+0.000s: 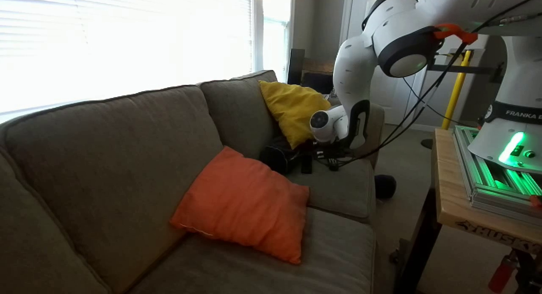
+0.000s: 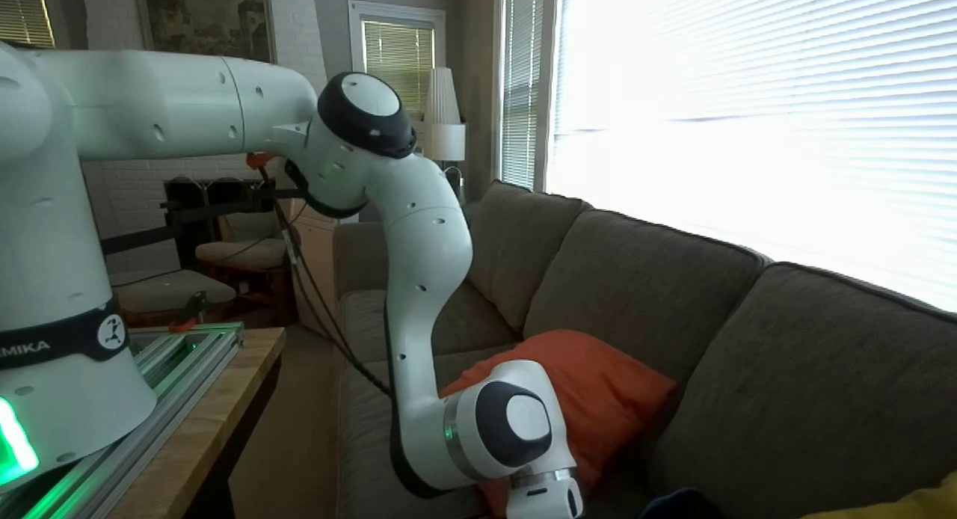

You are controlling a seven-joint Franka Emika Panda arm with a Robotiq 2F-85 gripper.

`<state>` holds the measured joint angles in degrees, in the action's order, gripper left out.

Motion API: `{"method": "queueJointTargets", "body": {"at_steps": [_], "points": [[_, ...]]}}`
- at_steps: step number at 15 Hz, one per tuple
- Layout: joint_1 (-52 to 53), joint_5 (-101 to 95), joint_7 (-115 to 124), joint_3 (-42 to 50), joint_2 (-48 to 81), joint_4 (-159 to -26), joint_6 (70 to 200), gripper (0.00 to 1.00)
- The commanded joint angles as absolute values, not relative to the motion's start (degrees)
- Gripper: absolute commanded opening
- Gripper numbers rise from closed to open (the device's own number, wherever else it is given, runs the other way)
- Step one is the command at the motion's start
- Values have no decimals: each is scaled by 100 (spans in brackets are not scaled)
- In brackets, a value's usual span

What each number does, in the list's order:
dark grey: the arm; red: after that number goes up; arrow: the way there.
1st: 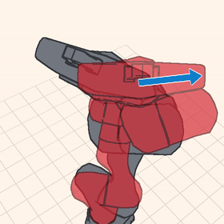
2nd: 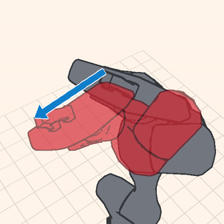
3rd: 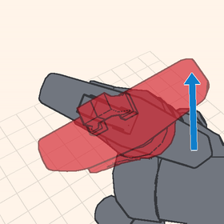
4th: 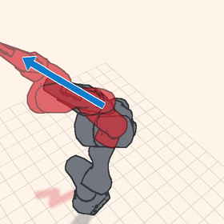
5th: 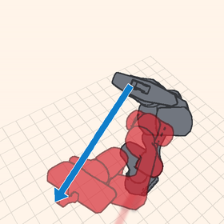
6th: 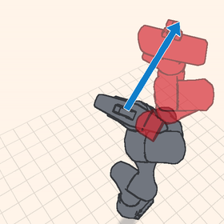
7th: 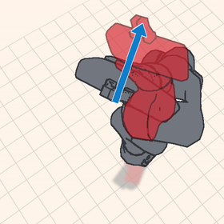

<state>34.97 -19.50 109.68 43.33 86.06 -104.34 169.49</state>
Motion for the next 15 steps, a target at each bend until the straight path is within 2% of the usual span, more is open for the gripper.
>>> {"method": "queueJointTargets", "body": {"at_steps": [1,5,11,15], "points": [[3458,-2566,11660,4209,8604,-10378,16682,100],[2798,-3096,11711,3859,8603,-10098,16725,100],[1587,-3888,11451,3240,8592,-9308,16233,100],[1145,-4273,11400,2959,8576,-8808,15884,100]]}}
